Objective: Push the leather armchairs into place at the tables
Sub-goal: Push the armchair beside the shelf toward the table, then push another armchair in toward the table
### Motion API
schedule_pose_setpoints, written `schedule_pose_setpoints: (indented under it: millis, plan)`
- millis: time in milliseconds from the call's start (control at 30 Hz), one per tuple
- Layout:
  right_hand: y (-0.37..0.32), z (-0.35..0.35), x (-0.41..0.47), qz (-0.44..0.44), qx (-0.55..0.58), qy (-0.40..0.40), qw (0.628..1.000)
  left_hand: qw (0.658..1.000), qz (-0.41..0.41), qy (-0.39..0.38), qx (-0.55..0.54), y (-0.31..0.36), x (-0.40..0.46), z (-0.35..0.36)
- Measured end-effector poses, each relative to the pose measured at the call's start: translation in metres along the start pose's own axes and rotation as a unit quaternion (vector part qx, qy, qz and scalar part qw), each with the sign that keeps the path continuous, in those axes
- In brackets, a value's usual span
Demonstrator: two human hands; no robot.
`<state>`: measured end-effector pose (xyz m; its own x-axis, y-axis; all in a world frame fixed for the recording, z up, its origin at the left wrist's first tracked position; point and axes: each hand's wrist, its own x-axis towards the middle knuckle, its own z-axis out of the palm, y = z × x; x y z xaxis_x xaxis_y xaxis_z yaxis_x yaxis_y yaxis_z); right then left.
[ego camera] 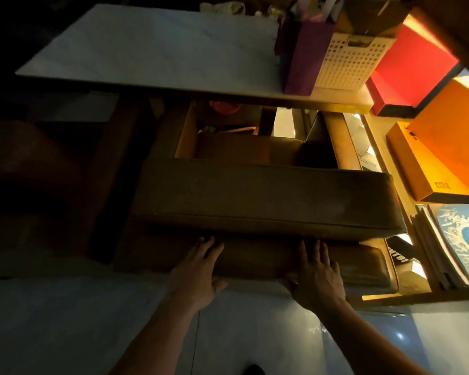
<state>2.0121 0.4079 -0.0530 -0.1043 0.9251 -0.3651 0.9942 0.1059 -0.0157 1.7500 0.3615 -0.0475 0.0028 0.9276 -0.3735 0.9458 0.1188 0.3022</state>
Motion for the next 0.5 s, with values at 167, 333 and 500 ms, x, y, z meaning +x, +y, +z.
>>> schedule_pose_setpoints:
  millis: [167, 333, 500]
  plan:
    - [-0.032, -0.025, -0.032, -0.013, 0.047, -0.042, 0.998, 0.999, 0.016, -0.029, -0.009, -0.024, -0.030, -0.028]
    - [-0.092, -0.048, -0.087, -0.005, 0.056, -0.068, 0.996, 0.999, 0.032, -0.023, -0.038, -0.067, -0.083, -0.076]
    - [-0.187, -0.086, -0.133, -0.036, 0.073, -0.069, 0.994, 0.998, 0.037, 0.000, -0.052, -0.146, -0.144, -0.131]
